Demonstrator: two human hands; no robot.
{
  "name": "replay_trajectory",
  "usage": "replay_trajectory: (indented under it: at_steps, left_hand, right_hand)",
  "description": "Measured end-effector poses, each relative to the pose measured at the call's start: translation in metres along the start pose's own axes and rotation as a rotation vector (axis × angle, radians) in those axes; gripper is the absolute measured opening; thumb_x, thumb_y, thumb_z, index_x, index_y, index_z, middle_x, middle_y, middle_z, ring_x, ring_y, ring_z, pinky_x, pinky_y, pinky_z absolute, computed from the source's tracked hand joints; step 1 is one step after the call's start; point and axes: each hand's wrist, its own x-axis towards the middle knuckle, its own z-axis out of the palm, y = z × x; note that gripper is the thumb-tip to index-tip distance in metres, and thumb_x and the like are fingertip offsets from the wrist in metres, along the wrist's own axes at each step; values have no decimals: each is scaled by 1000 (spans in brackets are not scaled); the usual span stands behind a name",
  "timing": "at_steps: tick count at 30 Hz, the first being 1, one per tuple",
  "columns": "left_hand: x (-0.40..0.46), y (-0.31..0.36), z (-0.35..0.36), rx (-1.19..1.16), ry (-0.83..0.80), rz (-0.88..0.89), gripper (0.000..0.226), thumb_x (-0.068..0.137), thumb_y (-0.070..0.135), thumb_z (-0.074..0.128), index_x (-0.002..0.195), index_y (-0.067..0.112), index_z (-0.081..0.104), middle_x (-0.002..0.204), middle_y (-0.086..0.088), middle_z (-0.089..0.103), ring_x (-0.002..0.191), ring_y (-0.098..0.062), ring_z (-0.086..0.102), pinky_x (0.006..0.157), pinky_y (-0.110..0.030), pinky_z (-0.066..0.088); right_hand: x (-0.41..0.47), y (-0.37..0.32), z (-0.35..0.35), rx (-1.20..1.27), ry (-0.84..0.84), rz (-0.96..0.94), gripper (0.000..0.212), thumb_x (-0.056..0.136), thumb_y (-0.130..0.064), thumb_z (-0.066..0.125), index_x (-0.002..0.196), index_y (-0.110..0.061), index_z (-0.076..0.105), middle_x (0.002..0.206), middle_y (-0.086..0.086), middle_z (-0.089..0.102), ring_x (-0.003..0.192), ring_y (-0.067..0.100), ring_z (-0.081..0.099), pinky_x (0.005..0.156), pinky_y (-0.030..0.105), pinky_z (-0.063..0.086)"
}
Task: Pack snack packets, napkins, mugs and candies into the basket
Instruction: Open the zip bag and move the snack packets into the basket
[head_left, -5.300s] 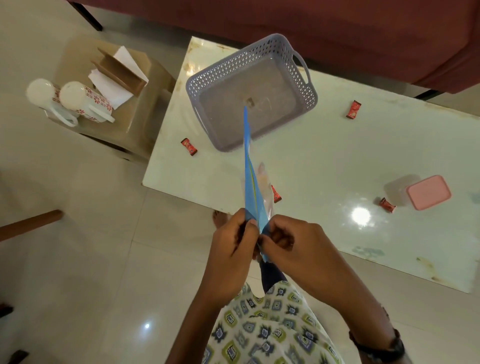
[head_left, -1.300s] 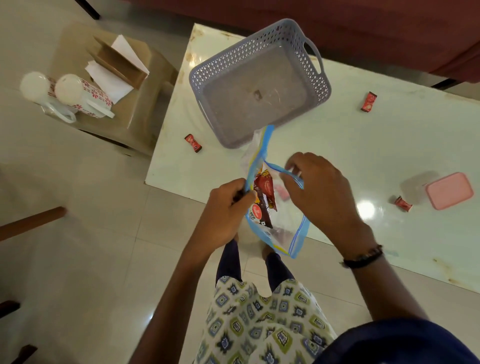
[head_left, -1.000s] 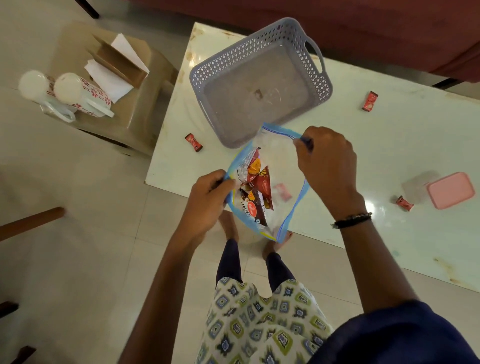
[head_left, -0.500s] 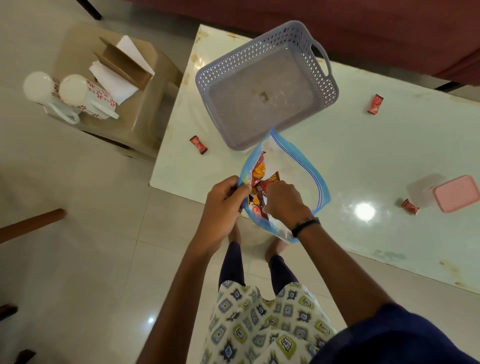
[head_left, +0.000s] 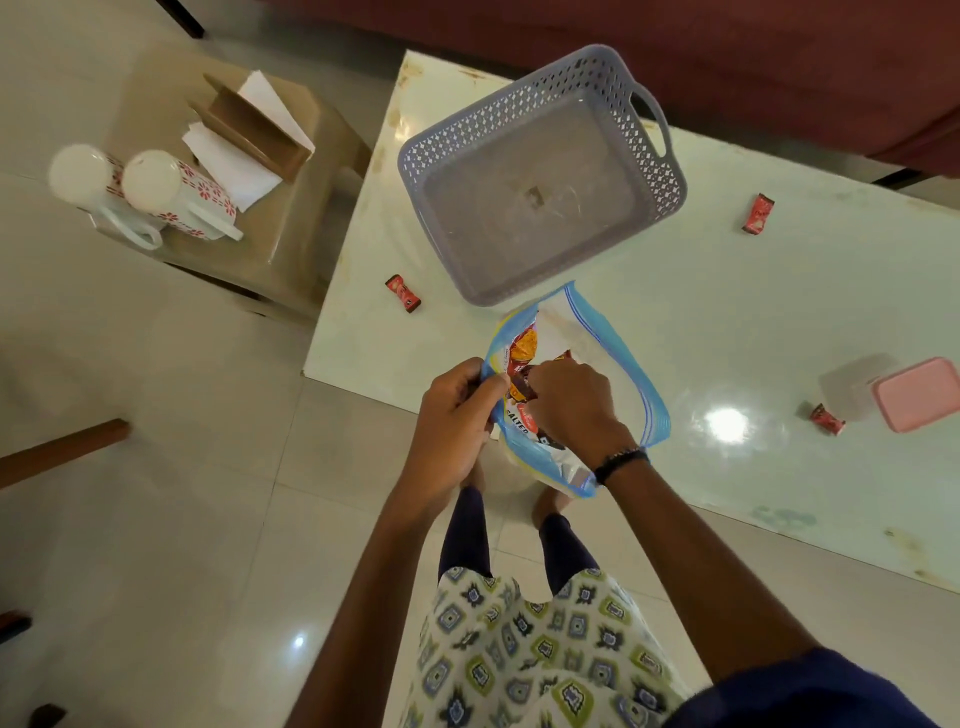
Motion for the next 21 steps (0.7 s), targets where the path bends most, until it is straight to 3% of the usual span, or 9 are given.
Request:
replay_trajectory:
  at_steps: [2, 4, 7, 10, 13, 14, 17, 19, 21]
  left_hand:
    - [3, 5, 0, -10, 16, -8, 19, 95, 7, 47, 79, -3, 54, 56, 3, 48, 36, -3, 44, 38, -8, 30]
    - [8, 12, 1, -36, 27, -12, 28, 94, 5, 47, 66, 9, 49, 44, 12, 44, 32, -4, 38, 36, -10, 27]
    - [13, 26, 1, -124, 29, -4, 30, 93, 5, 48, 63, 9, 45, 50, -2, 37, 35, -4, 25, 35, -15, 20]
    - [10, 44, 0, -218, 16, 14, 32, 92, 4, 48, 61, 8, 44, 54, -8, 32, 36, -6, 21, 36, -17, 17]
    - [4, 61, -3, -283, 2, 36, 34, 92, 5, 49, 59, 11, 43, 48, -1, 32, 34, -5, 21, 36, -17, 16]
    - [3, 65, -5, -296, 3, 39, 35, 92, 6, 50, 58, 12, 43, 46, 1, 32, 34, -5, 21, 36, -17, 16]
    - [1, 73, -8, -328, 11, 44, 36, 92, 8, 51, 56, 12, 44, 45, 2, 33, 33, -6, 22, 37, -20, 15]
    - [3, 73, -8, -330, 10, 47, 36, 92, 8, 50, 56, 12, 44, 44, 2, 32, 32, -6, 22, 37, -19, 16]
    - [5, 71, -6, -319, 4, 34, 42, 92, 7, 50, 51, 16, 46, 44, 3, 33, 32, -6, 23, 36, -17, 17]
  right_hand:
    - [-19, 3, -21, 22, 59, -71, 16, 90, -19, 50, 98, -11, 62, 99, 8, 58, 93, 31, 60, 67, 33, 40]
    - [-40, 8, -48, 92, 91, -132, 18, 93, -22, 48, 104, -14, 61, 103, 4, 55, 93, 30, 58, 70, 37, 45]
    - [-67, 18, -90, 246, 98, -198, 10, 92, -23, 52, 96, -18, 59, 101, -1, 59, 93, 24, 61, 79, 41, 50]
    - [-84, 28, -133, 431, 155, -186, 8, 90, -24, 57, 83, -21, 54, 88, -8, 67, 84, 6, 69, 68, 31, 57]
    - [-93, 34, -173, 510, 271, -182, 14, 88, -25, 61, 82, -19, 50, 82, -3, 71, 72, 5, 71, 61, 36, 58]
    - [-96, 36, -186, 522, 327, -196, 16, 88, -24, 62, 81, -18, 49, 80, -3, 71, 68, 3, 71, 59, 34, 57]
    - [-95, 39, -219, 542, 479, -230, 19, 86, -19, 62, 75, -14, 49, 71, -2, 67, 59, -11, 63, 47, 8, 45]
    - [-86, 42, -237, 498, 585, -227, 21, 87, -19, 63, 75, -12, 47, 65, 4, 64, 54, -3, 58, 45, 7, 39]
    - [-68, 48, -248, 491, 679, -218, 22, 87, -19, 63, 77, -11, 46, 67, 12, 63, 55, 14, 53, 51, 21, 39]
